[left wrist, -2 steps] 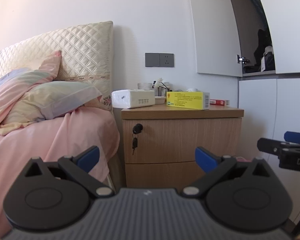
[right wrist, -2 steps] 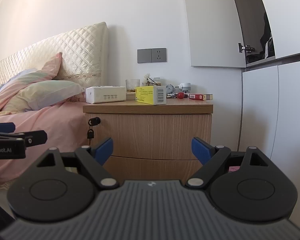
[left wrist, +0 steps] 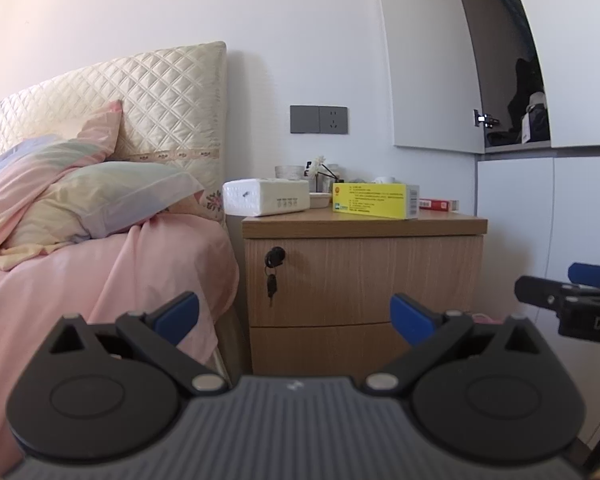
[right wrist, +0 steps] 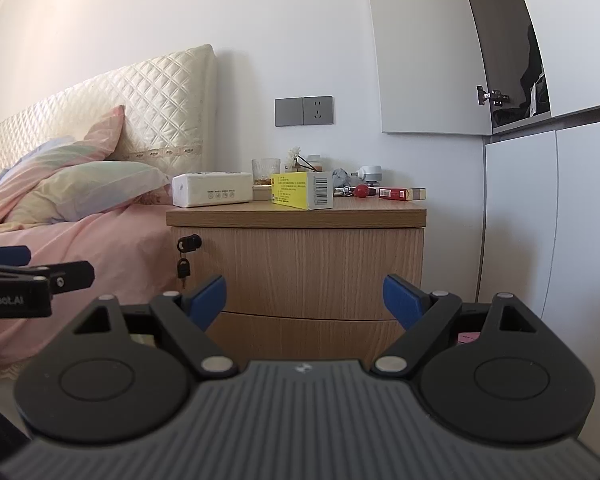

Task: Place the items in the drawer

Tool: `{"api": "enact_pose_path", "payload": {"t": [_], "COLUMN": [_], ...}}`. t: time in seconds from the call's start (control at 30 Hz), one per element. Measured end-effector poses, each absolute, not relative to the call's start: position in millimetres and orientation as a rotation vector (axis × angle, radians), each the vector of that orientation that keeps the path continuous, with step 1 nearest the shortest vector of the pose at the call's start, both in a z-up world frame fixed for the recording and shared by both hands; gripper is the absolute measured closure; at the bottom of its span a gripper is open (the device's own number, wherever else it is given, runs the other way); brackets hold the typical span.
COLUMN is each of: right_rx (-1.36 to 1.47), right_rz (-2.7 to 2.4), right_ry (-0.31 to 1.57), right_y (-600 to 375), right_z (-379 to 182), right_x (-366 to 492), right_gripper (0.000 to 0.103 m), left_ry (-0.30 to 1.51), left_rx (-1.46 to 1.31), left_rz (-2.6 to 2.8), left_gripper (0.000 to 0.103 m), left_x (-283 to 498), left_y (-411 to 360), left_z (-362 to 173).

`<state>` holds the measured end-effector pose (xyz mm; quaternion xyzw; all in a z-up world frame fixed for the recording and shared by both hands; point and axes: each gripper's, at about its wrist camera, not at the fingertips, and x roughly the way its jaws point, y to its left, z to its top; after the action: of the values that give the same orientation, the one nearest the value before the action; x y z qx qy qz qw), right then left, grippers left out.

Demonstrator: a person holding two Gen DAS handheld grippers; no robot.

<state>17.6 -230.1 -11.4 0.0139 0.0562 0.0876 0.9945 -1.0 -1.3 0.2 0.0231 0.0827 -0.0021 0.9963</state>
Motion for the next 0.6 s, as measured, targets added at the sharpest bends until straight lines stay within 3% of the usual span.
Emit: {"api": "enact_pose_path", "payload": {"t": [0.6], "right_rx": [0.031], "right_rz": [0.171], "right_ry": [0.099], "right_y": [-230.2], "right_z": [-12.1], "right_x": [14.9], "right_gripper": [0.016], "left_ry": [0.176], "left_rx": [0.044], "left_rz": [-0.010], "left_gripper": [0.000], "left_x": [-3.7], "left_y": [-9.3], "left_z": [0.9]}}
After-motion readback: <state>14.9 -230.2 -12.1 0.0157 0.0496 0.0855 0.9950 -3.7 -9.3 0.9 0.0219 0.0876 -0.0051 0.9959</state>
